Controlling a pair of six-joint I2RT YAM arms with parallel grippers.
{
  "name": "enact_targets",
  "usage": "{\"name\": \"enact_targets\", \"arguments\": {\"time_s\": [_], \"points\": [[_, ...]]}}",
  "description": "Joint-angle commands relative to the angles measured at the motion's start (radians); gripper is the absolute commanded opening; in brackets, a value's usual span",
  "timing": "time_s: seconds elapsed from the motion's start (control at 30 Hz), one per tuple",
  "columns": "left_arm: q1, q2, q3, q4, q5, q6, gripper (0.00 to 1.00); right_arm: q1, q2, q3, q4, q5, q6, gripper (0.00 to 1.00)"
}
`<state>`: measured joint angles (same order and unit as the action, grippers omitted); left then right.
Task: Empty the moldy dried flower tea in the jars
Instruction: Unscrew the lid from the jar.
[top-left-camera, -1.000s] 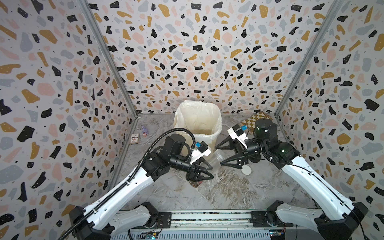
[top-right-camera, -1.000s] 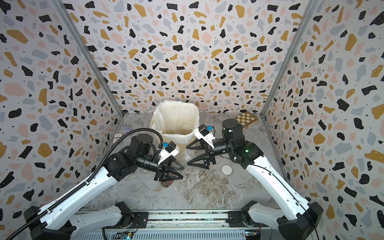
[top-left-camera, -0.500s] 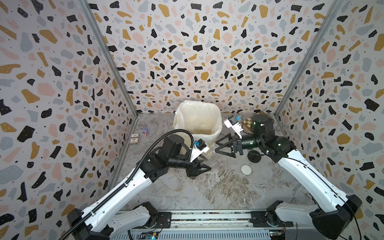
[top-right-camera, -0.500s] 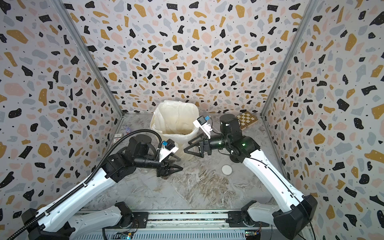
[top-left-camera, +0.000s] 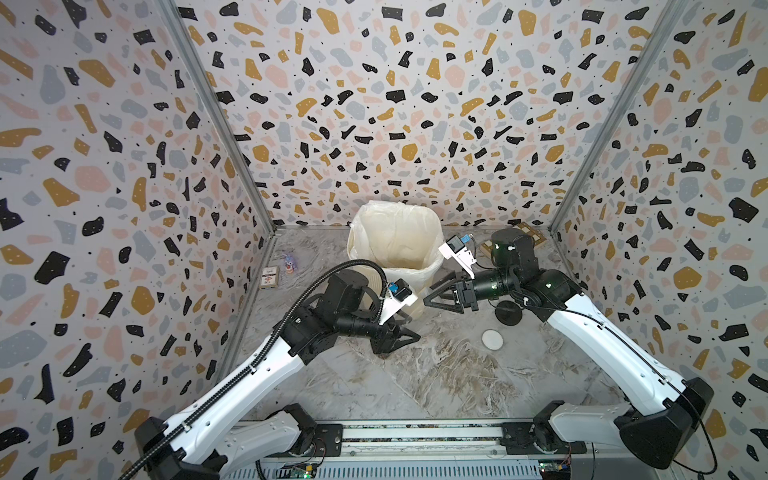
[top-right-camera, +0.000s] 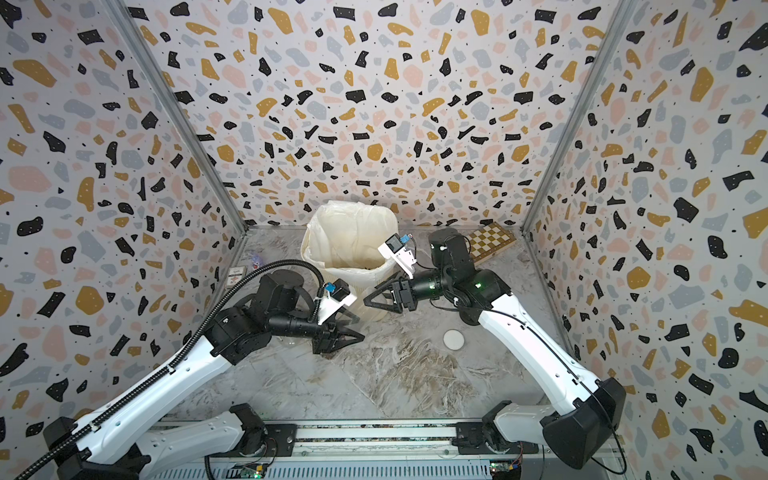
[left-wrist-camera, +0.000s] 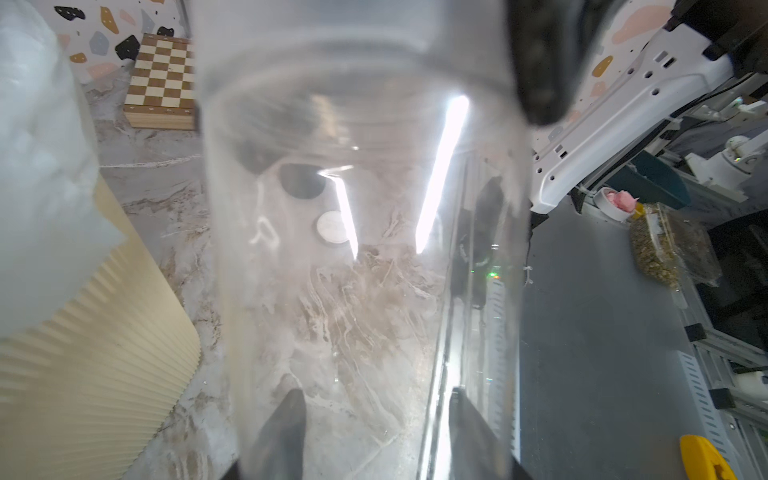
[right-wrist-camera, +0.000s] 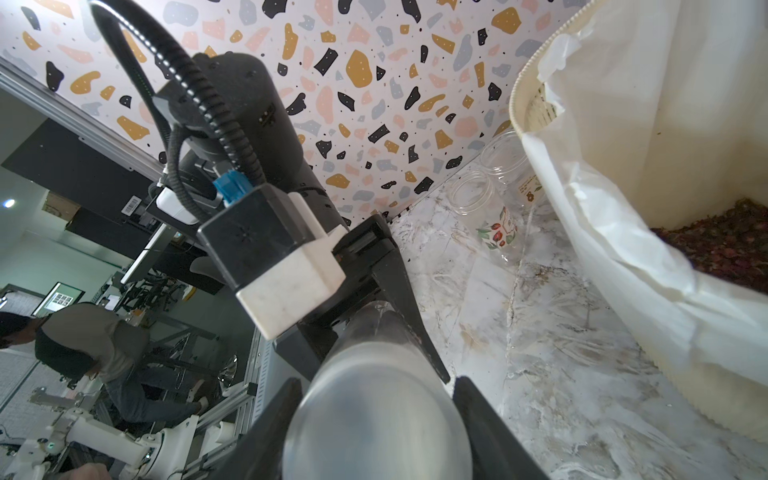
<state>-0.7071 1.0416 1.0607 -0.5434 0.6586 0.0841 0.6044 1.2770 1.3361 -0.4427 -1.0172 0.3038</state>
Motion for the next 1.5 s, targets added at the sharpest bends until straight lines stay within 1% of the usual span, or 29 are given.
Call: {"name": "enact_targets", "arguments": {"time_s": [0.0,0.13,0.3,0.4,0.47,0.53,0.57,0.63,0.7,0.73,0.8,0.87,0.93,1.07,1.2,1.3,1.4,1.47], "points": [[-0.002,-0.009,0.01,0.031,0.162,-0.014,0.38,0.001,-0.04,0.001,0.031,-0.05,-0.091,0.5],[0.0,0.009,0.029,0.024,0.29,-0.041,0.37,0.001,-0.083,-0.043,0.07,-0.126,-0.185,0.49],[0.001,0.038,0.069,-0.001,0.426,-0.071,0.38,0.001,-0.138,-0.06,0.075,-0.179,-0.286,0.45],[0.001,0.041,0.084,-0.013,0.472,-0.072,0.38,0.001,-0.156,-0.066,0.069,-0.214,-0.326,0.4],[0.005,0.041,0.079,-0.009,0.5,-0.076,0.38,0.0,-0.166,-0.07,0.064,-0.232,-0.35,0.38],[0.006,0.047,0.079,-0.012,0.506,-0.081,0.37,0.0,-0.17,-0.069,0.064,-0.235,-0.356,0.4],[0.006,0.053,0.081,-0.02,0.503,-0.076,0.37,0.0,-0.168,-0.063,0.061,-0.231,-0.355,0.44],[0.006,0.057,0.087,-0.044,0.463,-0.053,0.37,0.0,-0.155,-0.033,0.031,-0.202,-0.353,0.58],[0.006,0.055,0.086,-0.056,0.407,-0.031,0.37,0.0,-0.134,0.003,-0.018,-0.14,-0.346,0.75],[0.006,0.054,0.085,-0.059,0.382,-0.024,0.37,-0.003,-0.122,0.019,-0.039,-0.105,-0.34,0.8],[0.006,0.052,0.083,-0.066,0.328,-0.006,0.37,-0.018,-0.098,0.049,-0.082,-0.07,-0.323,0.89],[0.006,0.046,0.076,-0.066,0.28,0.014,0.37,-0.04,-0.086,0.055,-0.078,-0.063,-0.276,0.93],[0.006,0.033,0.062,-0.046,0.231,0.016,0.37,-0.063,-0.078,0.054,-0.049,-0.052,-0.2,0.97],[0.007,0.014,0.05,-0.041,0.087,0.033,0.37,-0.071,-0.034,0.076,-0.054,-0.001,-0.066,0.98],[0.007,0.0,0.028,-0.023,-0.031,0.035,0.38,-0.055,-0.008,0.08,-0.064,0.043,0.008,0.96],[0.006,0.007,0.027,-0.03,-0.076,0.04,0.38,-0.029,-0.002,0.078,-0.061,0.061,0.024,0.93],[0.007,0.014,0.027,-0.037,-0.101,0.041,0.38,-0.017,0.008,0.078,-0.062,0.063,0.025,0.85],[0.007,0.015,0.027,-0.039,-0.116,0.04,0.37,-0.01,0.014,0.082,-0.062,0.059,0.025,0.83]]}}
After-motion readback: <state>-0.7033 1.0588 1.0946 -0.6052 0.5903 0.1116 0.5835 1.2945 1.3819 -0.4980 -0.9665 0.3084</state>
